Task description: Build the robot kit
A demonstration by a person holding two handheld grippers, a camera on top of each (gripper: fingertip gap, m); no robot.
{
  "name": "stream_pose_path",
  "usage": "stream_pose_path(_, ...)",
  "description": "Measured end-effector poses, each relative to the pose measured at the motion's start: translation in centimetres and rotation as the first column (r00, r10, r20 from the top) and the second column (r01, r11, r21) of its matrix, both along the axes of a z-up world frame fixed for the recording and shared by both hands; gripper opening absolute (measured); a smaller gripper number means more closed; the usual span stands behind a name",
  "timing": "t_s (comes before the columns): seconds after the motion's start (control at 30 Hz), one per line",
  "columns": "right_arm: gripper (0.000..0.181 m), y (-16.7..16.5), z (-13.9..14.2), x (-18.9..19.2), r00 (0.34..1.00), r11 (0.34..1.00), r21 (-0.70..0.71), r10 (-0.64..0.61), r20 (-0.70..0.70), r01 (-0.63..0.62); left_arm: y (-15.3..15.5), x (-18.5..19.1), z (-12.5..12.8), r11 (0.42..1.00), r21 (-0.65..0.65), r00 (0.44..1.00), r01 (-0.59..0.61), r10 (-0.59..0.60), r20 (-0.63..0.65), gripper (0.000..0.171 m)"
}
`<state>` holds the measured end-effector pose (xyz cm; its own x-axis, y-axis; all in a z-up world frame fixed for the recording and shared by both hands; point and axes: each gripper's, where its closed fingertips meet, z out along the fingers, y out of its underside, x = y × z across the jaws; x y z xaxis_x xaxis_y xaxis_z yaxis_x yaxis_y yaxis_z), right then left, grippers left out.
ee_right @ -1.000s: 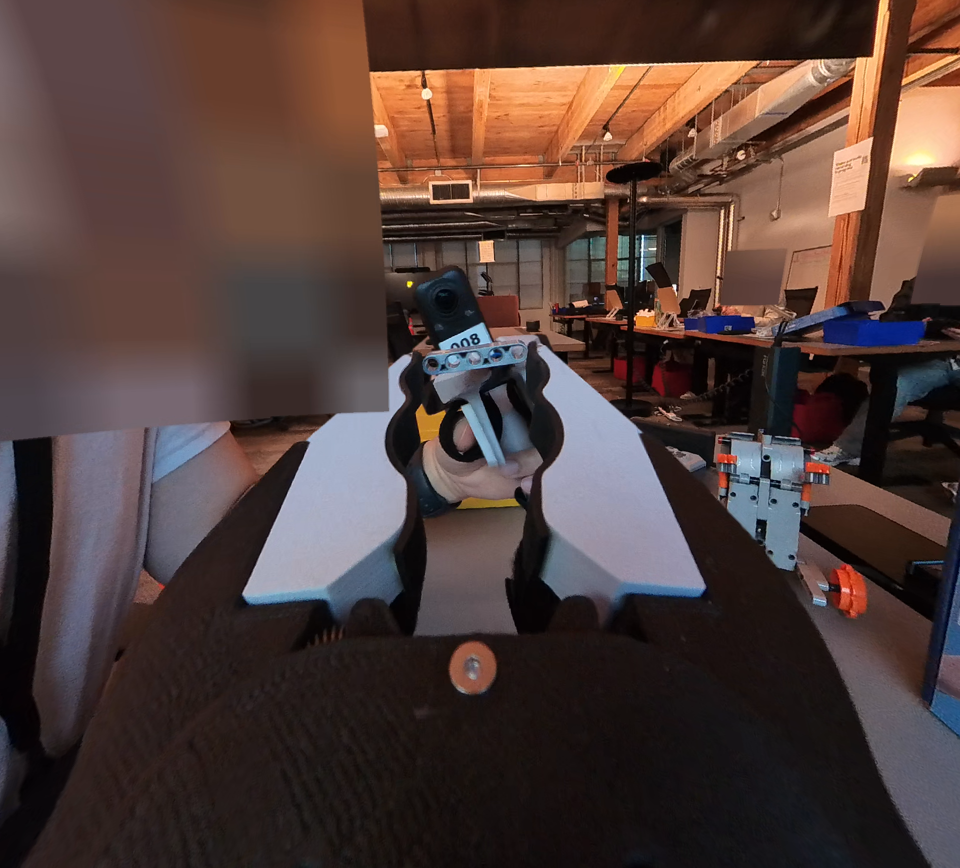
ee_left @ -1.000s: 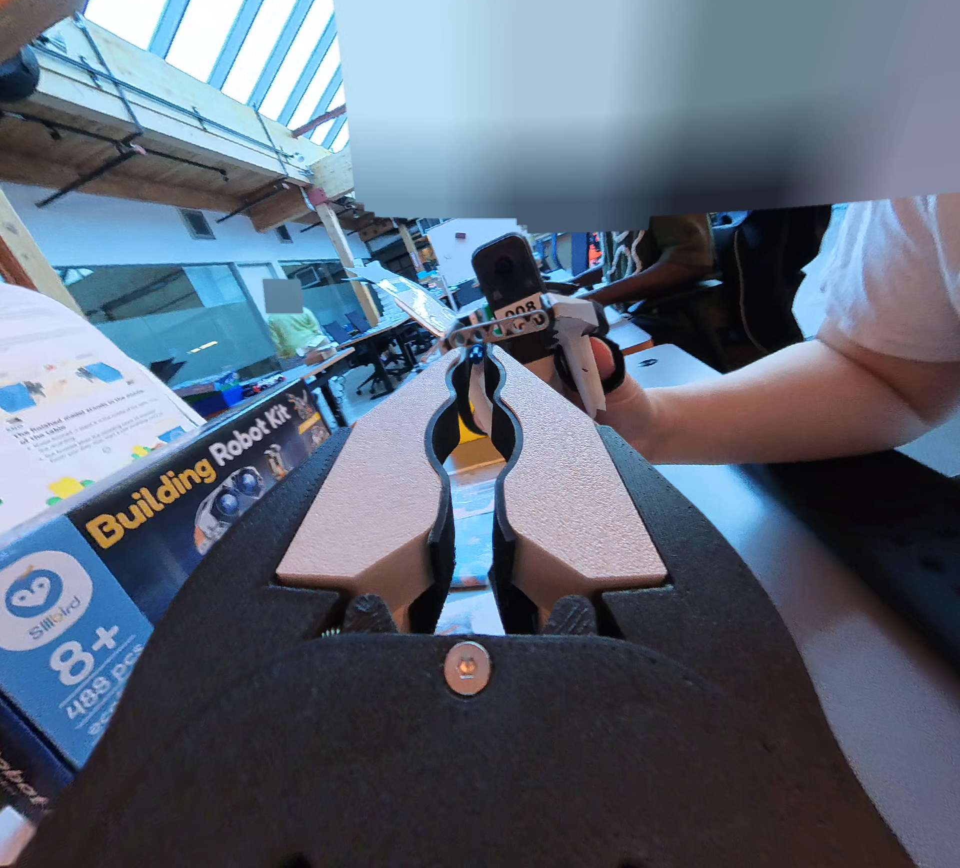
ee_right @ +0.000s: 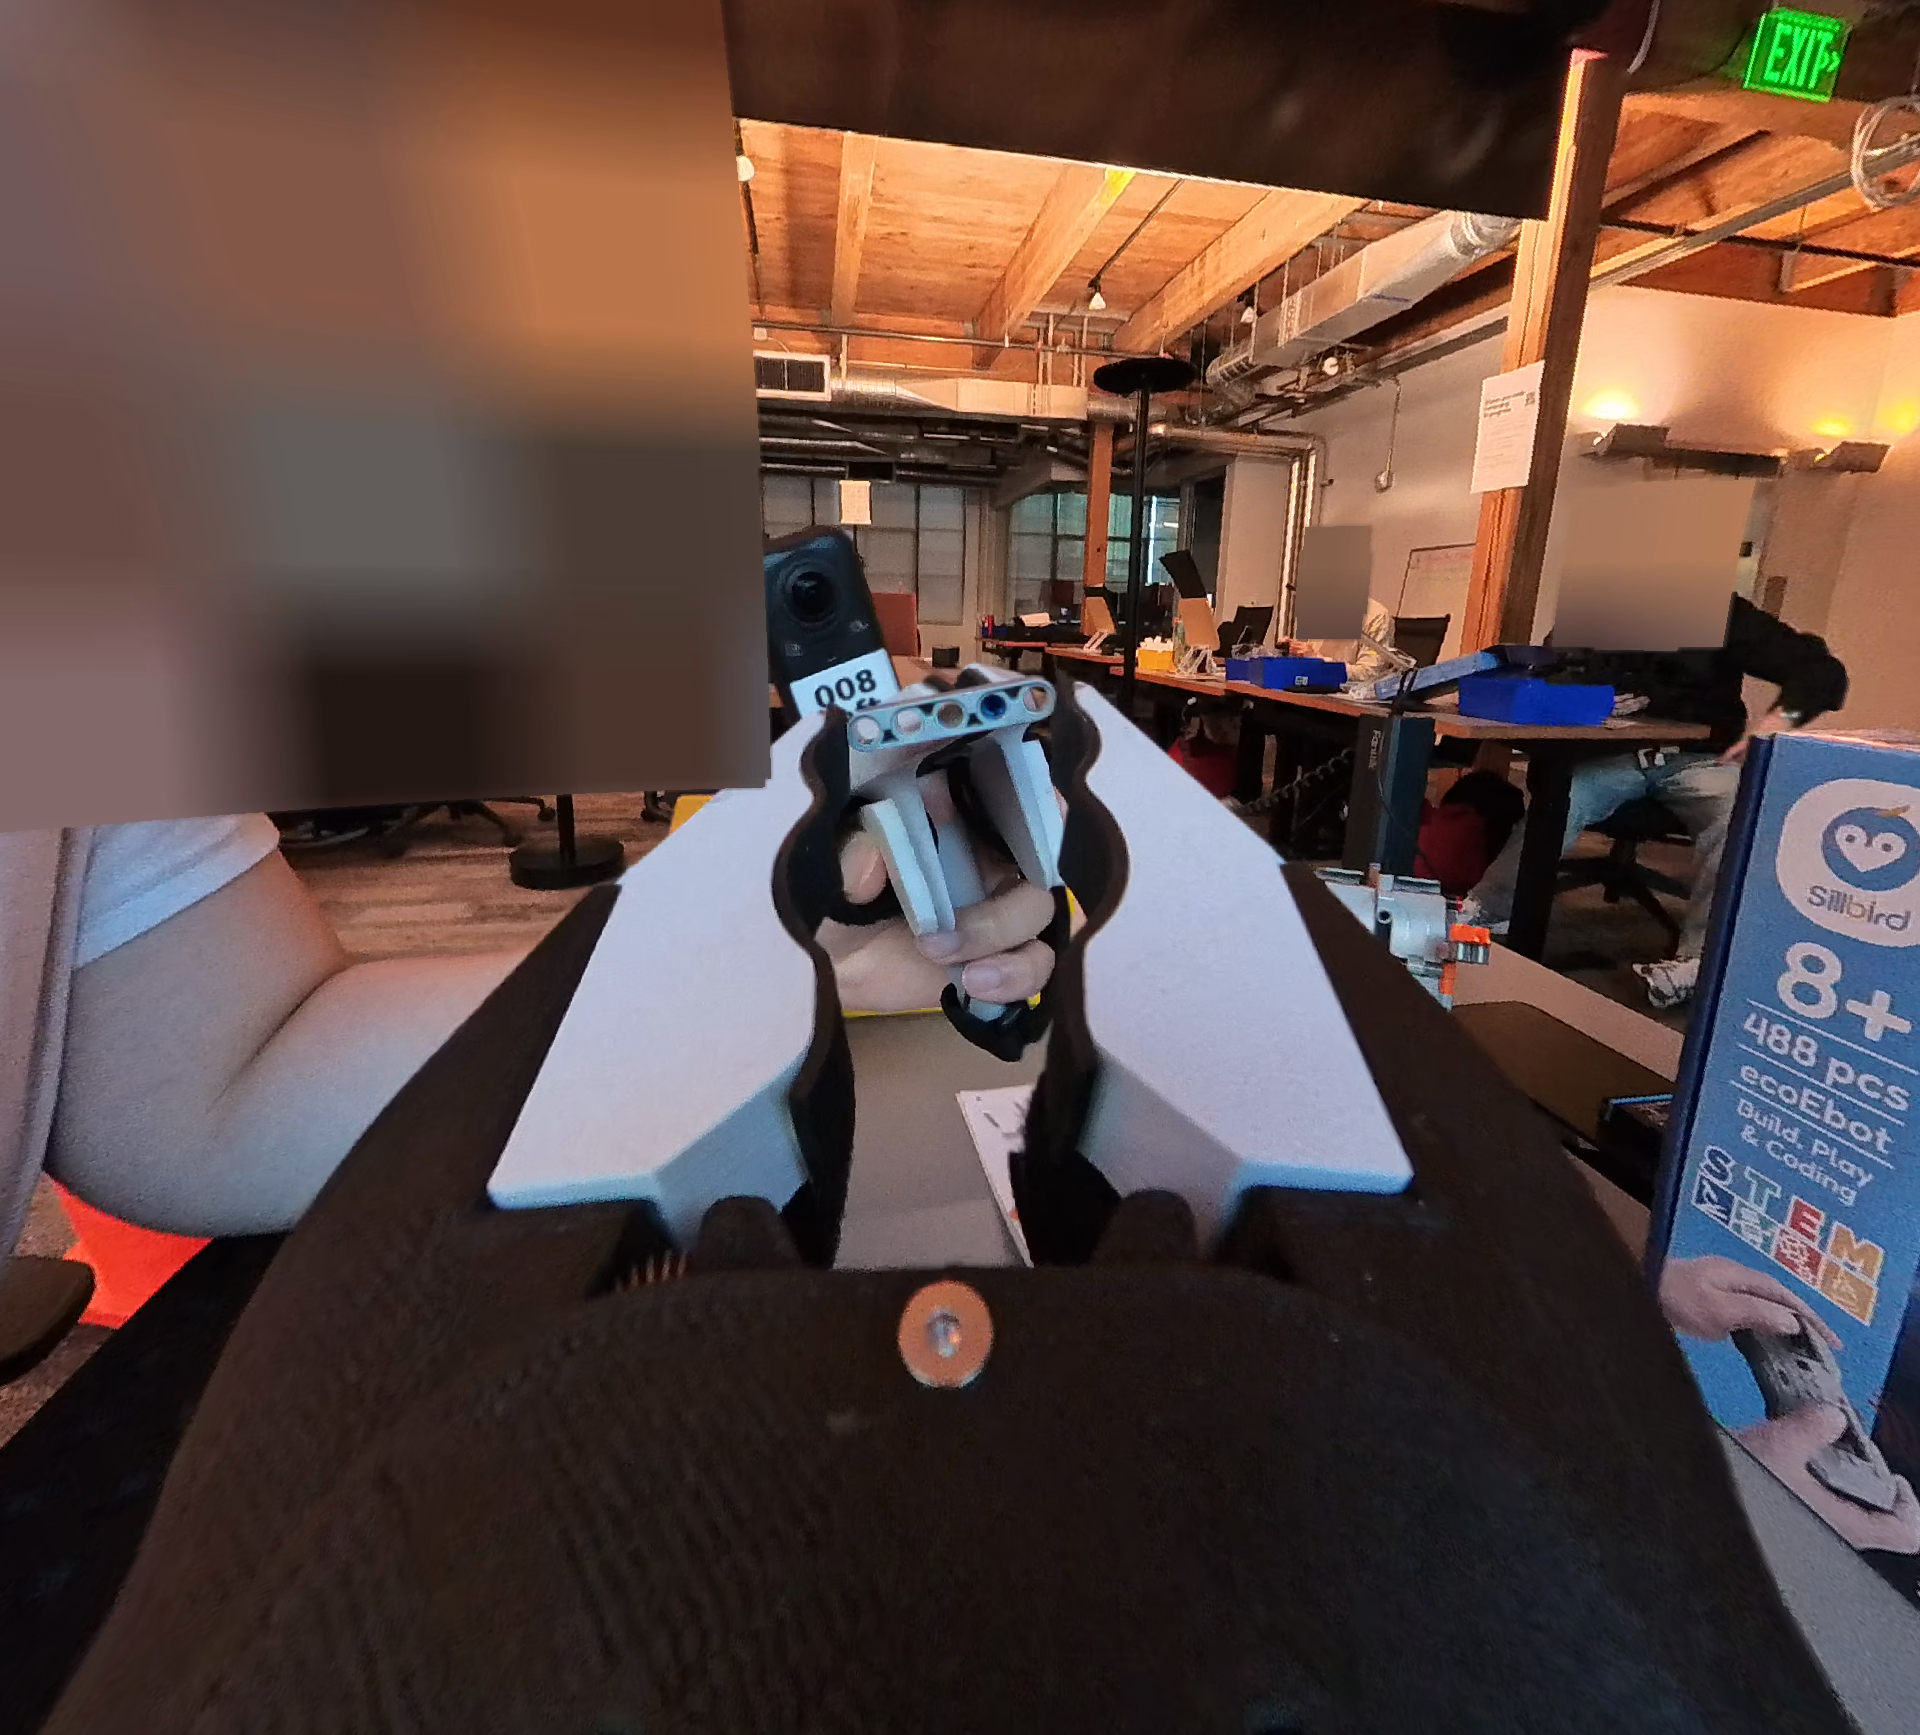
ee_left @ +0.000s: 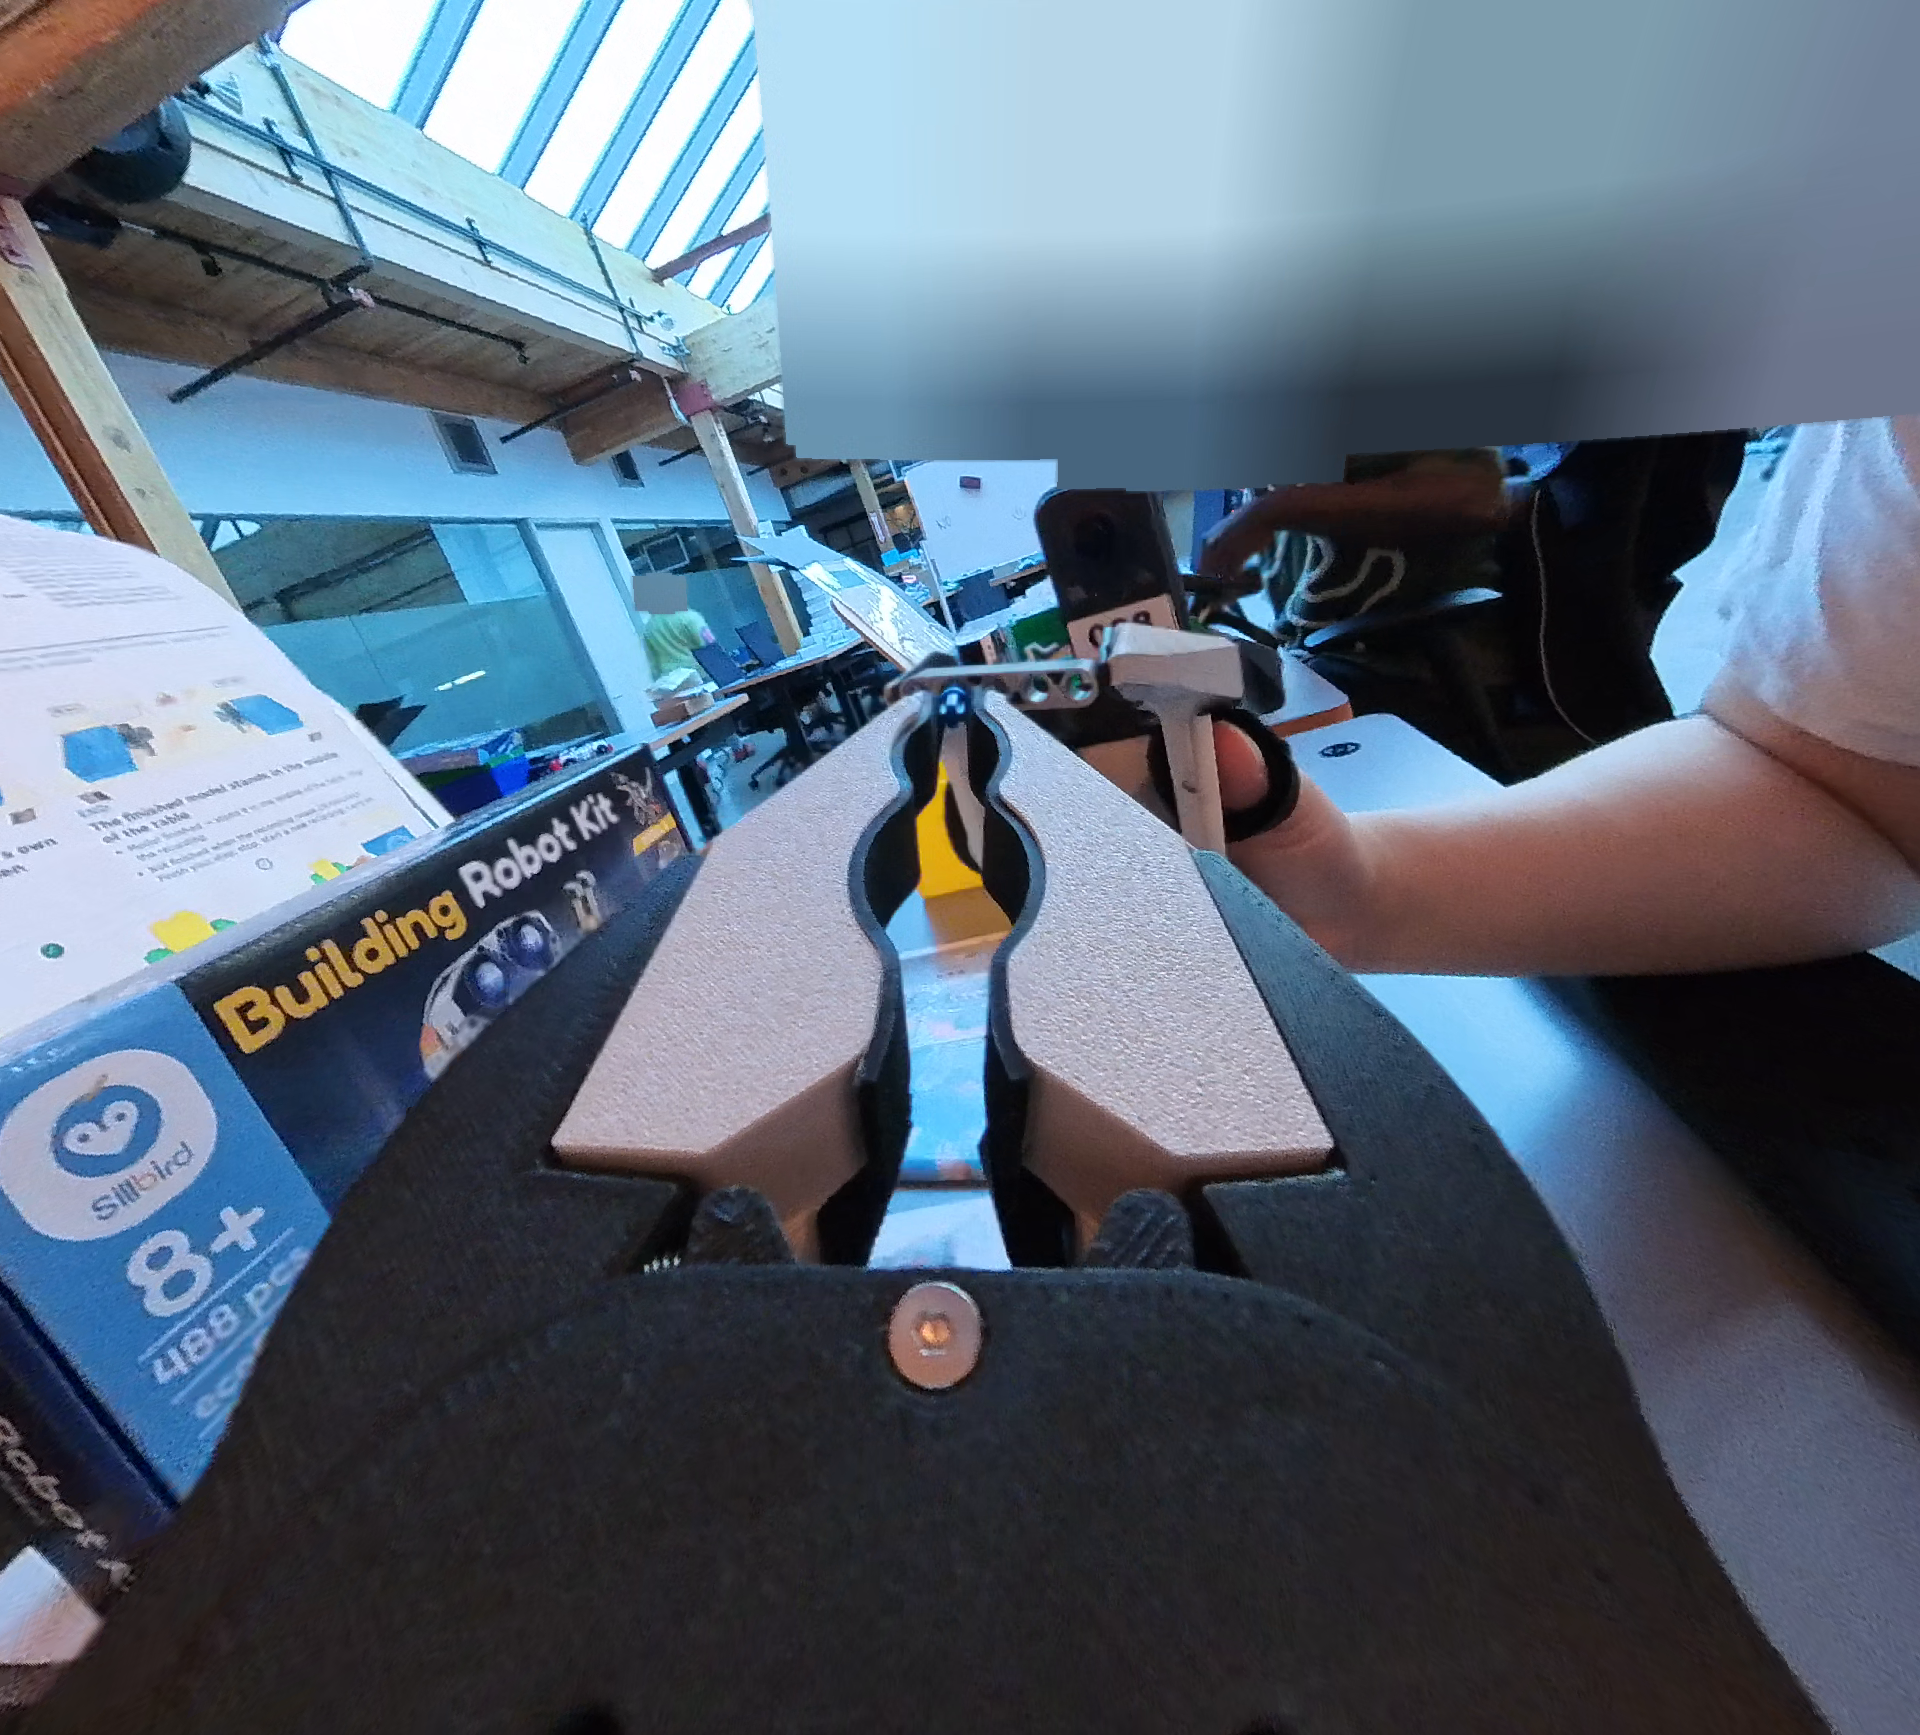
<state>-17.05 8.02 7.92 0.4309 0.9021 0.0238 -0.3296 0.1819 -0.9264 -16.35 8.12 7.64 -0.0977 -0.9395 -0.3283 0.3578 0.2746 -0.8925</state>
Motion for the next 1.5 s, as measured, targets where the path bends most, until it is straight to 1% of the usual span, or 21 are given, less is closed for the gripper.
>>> stream_pose_path(0.13, 0.038, -0.5, -0.2, -0.3, 0.999, 1.0, 0.014, 0.027, 0.031, -0.027, -0.5, -0.2, -0.1, 0.996, -0.055, 0.997, 0.07, -0.072, -0.025, 0.001)
stream_pose_path(0.27, 0.038, -0.7, -0.5, -0.5, 0.997, 0.999, 0.018, 0.048, 0.053, -0.049, -0.7, -0.5, -0.4, 0.992, -0.074, 0.993, 0.104, -0.108, -0.047, 0.002)
stream_pose_path(0.47, 0.038, -0.7, -0.9, -0.5, 0.995, 0.997, 0.007, 0.075, 0.068, -0.075, -0.7, -0.5, -0.9, 0.993, -0.069, 0.99, 0.097, -0.103, -0.092, 0.002)
stream_pose_path(0.73, 0.038, -1.5, -1.7, -1.2, 0.981, 0.989, 0.002, 0.147, 0.123, -0.149, -1.5, -0.9, -1.7, 0.985, -0.07, 0.977, 0.157, -0.165, -0.136, 0.001)
stream_pose_path(0.87, 0.038, -1.4, -2.2, -1.2, 0.976, 0.99, -0.01, 0.144, 0.164, -0.144, -1.4, -0.9, -2.2, 0.986, -0.066, 0.973, 0.15, -0.159, -0.164, 0.002)
stream_pose_path(0.93, 0.038, -1.0, -2.4, -1.0, 0.976, 0.993, -0.014, 0.118, 0.186, -0.117, -1.1, -0.7, -2.4, 0.991, -0.06, 0.975, 0.123, -0.132, -0.178, 0.001)
stream_pose_path(1.0, 0.038, -0.7, -2.5, -0.9, 0.976, 0.996, -0.013, 0.093, 0.196, -0.092, -0.7, -0.6, -2.4, 0.99, -0.09, 0.974, 0.108, -0.123, -0.189, 0.002)
stream_pose_path(1.03, 0.038, -0.5, -2.5, -0.8, 0.977, 0.996, -0.014, 0.086, 0.193, -0.085, -0.6, -0.6, -2.3, 0.986, -0.123, 0.974, 0.115, -0.137, -0.182, 0.003)
stream_pose_path(1.07, 0.038, -0.5, -2.5, -0.8, 0.978, 0.996, -0.012, 0.085, 0.19, -0.084, -0.4, -0.9, -1.9, 0.975, -0.174, 0.974, 0.137, -0.165, -0.158, 0.01)
stream_pose_path(1.17, 0.038, -0.5, -2.2, -0.5, 0.981, 0.998, 0.008, 0.062, 0.185, -0.065, 0.5, -2.1, -0.6, 0.916, -0.336, 0.964, 0.218, -0.257, -0.075, 0.009)
stream_pose_path(1.23, 0.038, -0.6, -2.1, -0.4, 0.981, 0.998, 0.014, 0.059, 0.185, -0.062, 0.7, -2.2, -1.0, 0.889, -0.389, 0.95, 0.24, -0.297, -0.093, 0.011)
stream_pose_path(1.33, 0.038, -0.5, -2.2, -0.5, 0.979, 0.998, 0.018, 0.049, 0.197, -0.054, 0.6, -1.3, -2.5, 0.908, -0.371, 0.945, 0.195, -0.276, -0.177, 0.012)
stream_pose_path(1.43, 0.038, -0.5, -2.2, -0.4, 0.98, 0.999, 0.014, 0.047, 0.196, -0.05, 0.0, -1.3, -2.1, 0.9, -0.367, 0.939, 0.236, -0.308, -0.154, 0.009)
stream_pose_path(1.5, 0.038, -0.4, -2.3, -0.4, 0.979, 0.999, 0.011, 0.044, 0.198, -0.047, 0.2, -1.2, -2.4, 0.906, -0.362, 0.939, 0.22, -0.297, -0.172, 0.007)
